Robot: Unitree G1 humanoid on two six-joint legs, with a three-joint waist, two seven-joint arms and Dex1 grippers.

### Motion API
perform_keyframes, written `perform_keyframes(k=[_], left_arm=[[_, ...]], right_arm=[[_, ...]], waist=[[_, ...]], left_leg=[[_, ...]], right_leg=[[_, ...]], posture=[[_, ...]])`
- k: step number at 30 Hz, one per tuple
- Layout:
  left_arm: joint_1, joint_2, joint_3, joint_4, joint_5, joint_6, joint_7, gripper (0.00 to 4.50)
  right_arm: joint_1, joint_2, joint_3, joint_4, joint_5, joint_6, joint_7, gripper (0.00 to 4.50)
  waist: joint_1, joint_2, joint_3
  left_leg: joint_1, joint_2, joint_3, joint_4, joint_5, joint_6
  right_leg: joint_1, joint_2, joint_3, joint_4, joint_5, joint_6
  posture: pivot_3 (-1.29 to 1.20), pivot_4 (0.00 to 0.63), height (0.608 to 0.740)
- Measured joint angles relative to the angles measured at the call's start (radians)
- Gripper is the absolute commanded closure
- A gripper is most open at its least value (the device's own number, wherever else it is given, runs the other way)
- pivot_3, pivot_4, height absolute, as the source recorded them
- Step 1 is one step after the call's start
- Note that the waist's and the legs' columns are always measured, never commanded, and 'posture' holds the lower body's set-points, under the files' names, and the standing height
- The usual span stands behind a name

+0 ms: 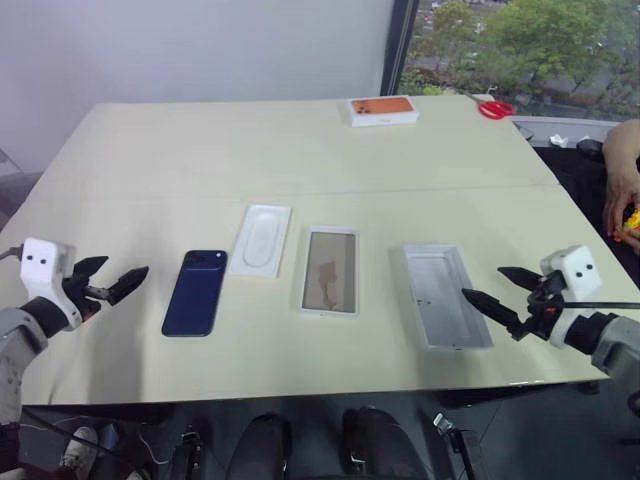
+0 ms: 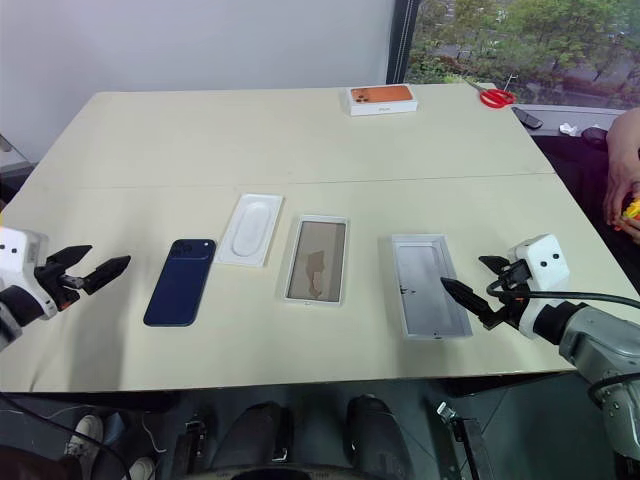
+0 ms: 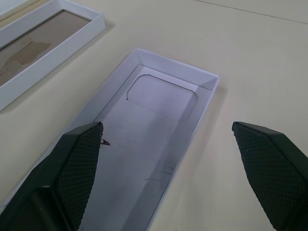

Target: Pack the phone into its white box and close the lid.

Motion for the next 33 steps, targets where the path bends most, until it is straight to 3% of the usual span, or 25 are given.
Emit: perform_keyframes(k=[17,27,33], left_arm=[[-0.097,-0.003,-0.053,-0.016,-0.007,0.028,-0.007,0.02],[-0.376,-0.166,-0.261,-0.01,0.006,0.124,0.105,0.02],[-0.556,-0.192,-0.356,0.112,0.078,0.245,0.206,0.02]], right_arm=[[-0.065,0.002,0.031,-0.01,-0.001,-0.004,-0.02,0.01],[-0.134,0.023,0.094,-0.126,0.038,0.026,-0.083,0.01],[-0.216,0.053,0.18,-0.204,0.085,0.077,-0.143,0.01]], waist=[[0.001,0.0,0.0],[-0.001,0.0,0.0],[-0.003,-0.001,0.0]], left_leg=[[0.0,0.0,0.0,0.0,0.0,0.0],[-0.001,0.0,-0.001,0.006,0.0,0.0],[-0.002,0.0,-0.002,0.012,0.0,0.0]], right_leg=[[0.0,0.0,0.0,0.0,0.0,0.0],[0.001,0.003,0.0,0.003,0.0,0.001],[0.002,0.004,0.0,0.006,0.001,0.001]], posture=[[0.0,0.15,0.74],[0.0,0.15,0.74],[0.0,0.15,0.74]])
